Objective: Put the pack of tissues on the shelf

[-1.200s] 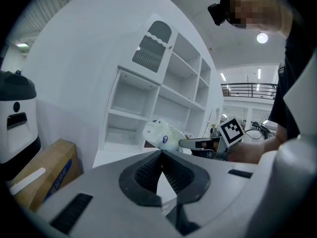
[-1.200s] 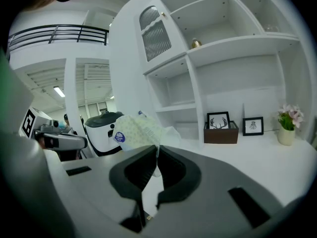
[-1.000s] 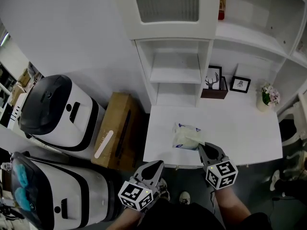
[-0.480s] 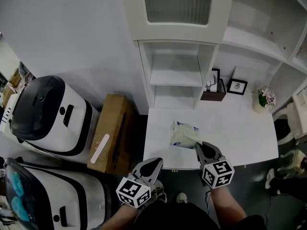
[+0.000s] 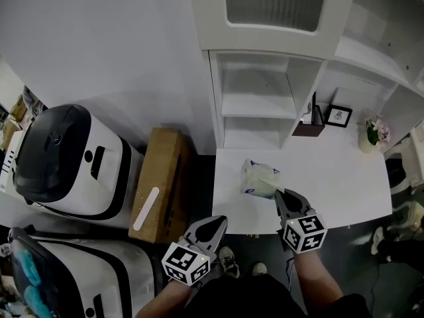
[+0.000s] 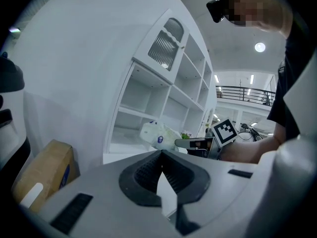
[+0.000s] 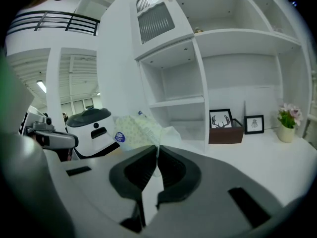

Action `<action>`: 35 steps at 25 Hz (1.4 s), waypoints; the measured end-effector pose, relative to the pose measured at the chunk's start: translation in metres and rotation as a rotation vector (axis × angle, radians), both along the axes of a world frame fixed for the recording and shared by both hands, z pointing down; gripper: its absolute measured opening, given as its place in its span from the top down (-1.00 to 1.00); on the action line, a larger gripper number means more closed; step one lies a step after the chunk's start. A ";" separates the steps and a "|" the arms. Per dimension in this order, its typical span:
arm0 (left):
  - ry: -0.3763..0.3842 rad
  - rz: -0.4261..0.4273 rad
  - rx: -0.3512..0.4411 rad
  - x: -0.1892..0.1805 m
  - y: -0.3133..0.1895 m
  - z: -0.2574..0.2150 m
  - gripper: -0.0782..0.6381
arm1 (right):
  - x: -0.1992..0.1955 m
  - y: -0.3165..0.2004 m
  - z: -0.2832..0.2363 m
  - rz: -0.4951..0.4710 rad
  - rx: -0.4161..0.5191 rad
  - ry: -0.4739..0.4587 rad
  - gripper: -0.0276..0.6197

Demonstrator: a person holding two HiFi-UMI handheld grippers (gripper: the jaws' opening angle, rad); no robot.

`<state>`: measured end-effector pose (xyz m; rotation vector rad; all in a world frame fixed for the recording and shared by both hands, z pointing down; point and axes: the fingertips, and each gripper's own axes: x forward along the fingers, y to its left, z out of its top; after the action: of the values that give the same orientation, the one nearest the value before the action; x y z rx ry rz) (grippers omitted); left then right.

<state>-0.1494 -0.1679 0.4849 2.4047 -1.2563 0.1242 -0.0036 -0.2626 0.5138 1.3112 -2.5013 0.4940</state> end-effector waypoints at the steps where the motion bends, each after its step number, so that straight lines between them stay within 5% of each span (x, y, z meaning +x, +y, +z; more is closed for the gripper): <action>1: 0.006 0.008 0.001 -0.002 -0.002 0.001 0.77 | -0.003 -0.002 0.000 0.006 0.001 0.005 0.89; 11: 0.060 0.046 0.023 -0.012 -0.015 -0.005 0.77 | -0.008 -0.013 -0.012 0.046 0.020 0.067 0.89; 35: 0.018 -0.079 -0.001 0.016 -0.057 -0.001 0.77 | 0.001 -0.091 0.006 -0.074 0.025 0.085 0.89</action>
<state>-0.1331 -0.2252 0.4837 2.3465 -1.3405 0.0793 -0.0028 -0.3532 0.5200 1.2175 -2.4832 0.3834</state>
